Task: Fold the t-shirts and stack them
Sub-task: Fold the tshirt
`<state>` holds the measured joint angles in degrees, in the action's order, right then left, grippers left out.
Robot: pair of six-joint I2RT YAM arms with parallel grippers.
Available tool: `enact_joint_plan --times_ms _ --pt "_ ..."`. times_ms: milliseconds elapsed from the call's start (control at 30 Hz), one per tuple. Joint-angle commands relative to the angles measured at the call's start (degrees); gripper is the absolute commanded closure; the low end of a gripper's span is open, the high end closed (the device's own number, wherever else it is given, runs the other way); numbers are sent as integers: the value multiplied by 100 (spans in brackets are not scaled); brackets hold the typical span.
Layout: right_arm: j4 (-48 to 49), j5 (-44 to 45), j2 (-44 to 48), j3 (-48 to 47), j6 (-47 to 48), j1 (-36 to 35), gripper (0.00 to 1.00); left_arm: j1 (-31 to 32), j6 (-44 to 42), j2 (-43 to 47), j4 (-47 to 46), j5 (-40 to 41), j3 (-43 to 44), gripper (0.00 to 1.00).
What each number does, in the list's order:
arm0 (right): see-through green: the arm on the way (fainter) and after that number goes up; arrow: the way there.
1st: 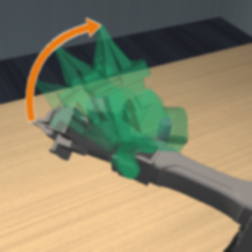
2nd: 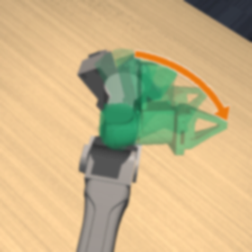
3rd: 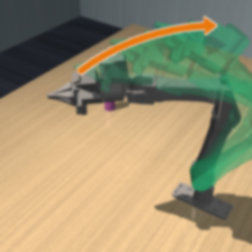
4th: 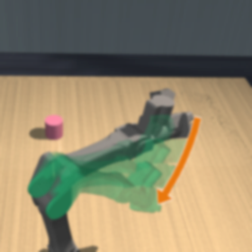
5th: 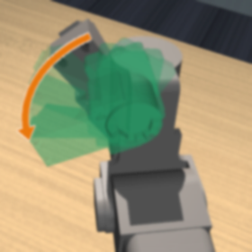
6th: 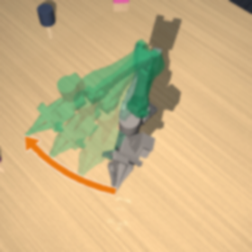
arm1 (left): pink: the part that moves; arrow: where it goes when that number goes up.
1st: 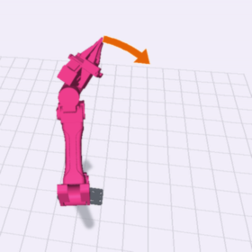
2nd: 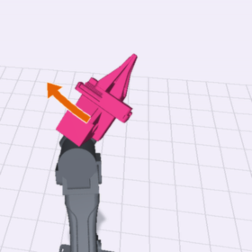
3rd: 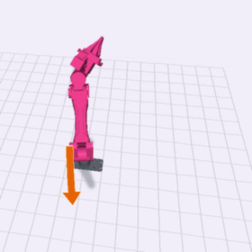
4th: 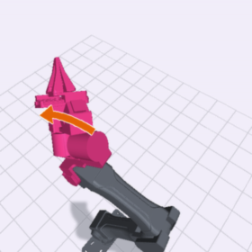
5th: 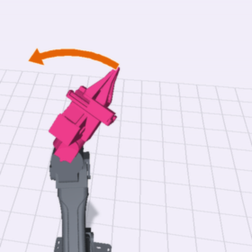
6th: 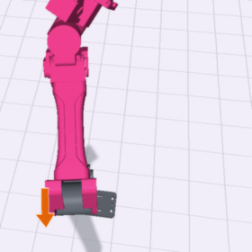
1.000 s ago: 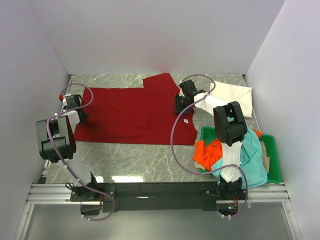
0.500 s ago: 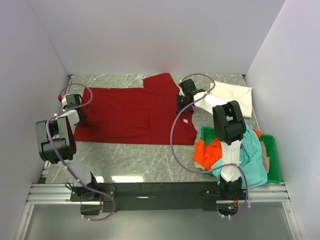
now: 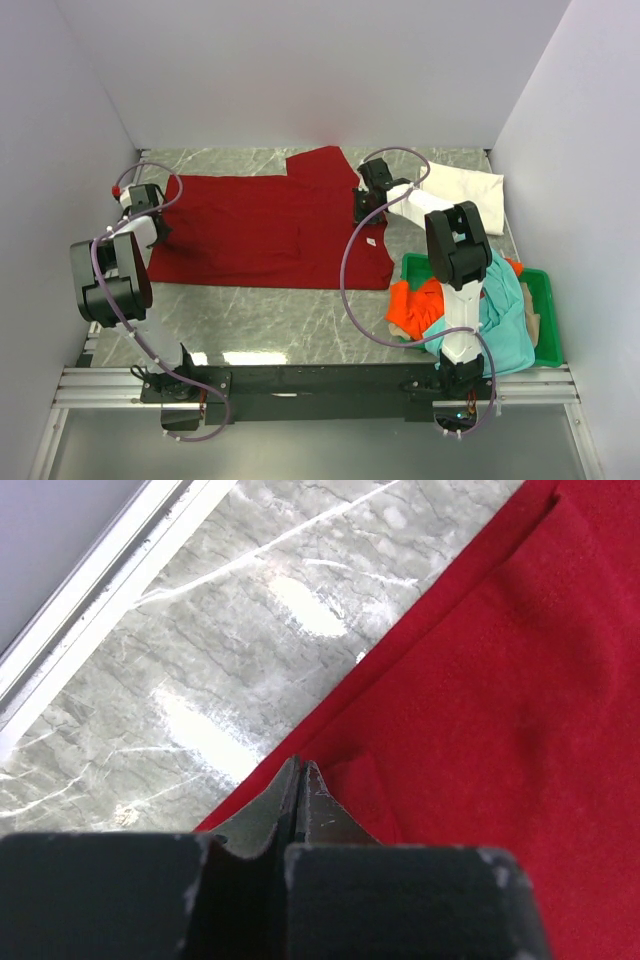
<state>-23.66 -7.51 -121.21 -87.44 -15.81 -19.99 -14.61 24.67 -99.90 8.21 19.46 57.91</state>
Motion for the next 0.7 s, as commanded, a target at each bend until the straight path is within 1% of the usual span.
enact_joint_plan --times_ms 0,200,300,333,400,433,467,533,600,633,667 --pt "-130 311 141 -10 -18 30 100 -68 -6 41 14 145 212 100" --pt "-148 461 194 51 -18 39 100 -147 29 49 14 31 212 100" --pt "-156 443 194 25 -27 39 100 -138 30 137 -82 -319 116 98" --pt "-165 434 185 16 -27 39 100 -147 47 163 -126 -433 98 93" --pt "-183 426 176 -1 -18 30 100 -147 47 199 -161 -680 71 88" --pt "-157 426 194 7 -18 30 100 -156 38 190 -196 -794 54 82" --pt "-148 417 203 51 -18 39 100 -139 47 190 -223 -1021 54 78" --pt "-139 391 229 60 -18 30 100 -147 56 146 -258 -1155 71 70" --pt "-113 373 229 78 -1 30 100 -138 73 128 -249 -1138 54 67" --pt "-104 355 247 78 -1 30 100 -147 82 120 -284 -1146 45 63" --pt "-104 338 229 78 -1 39 100 -147 91 120 -276 -1155 36 62"
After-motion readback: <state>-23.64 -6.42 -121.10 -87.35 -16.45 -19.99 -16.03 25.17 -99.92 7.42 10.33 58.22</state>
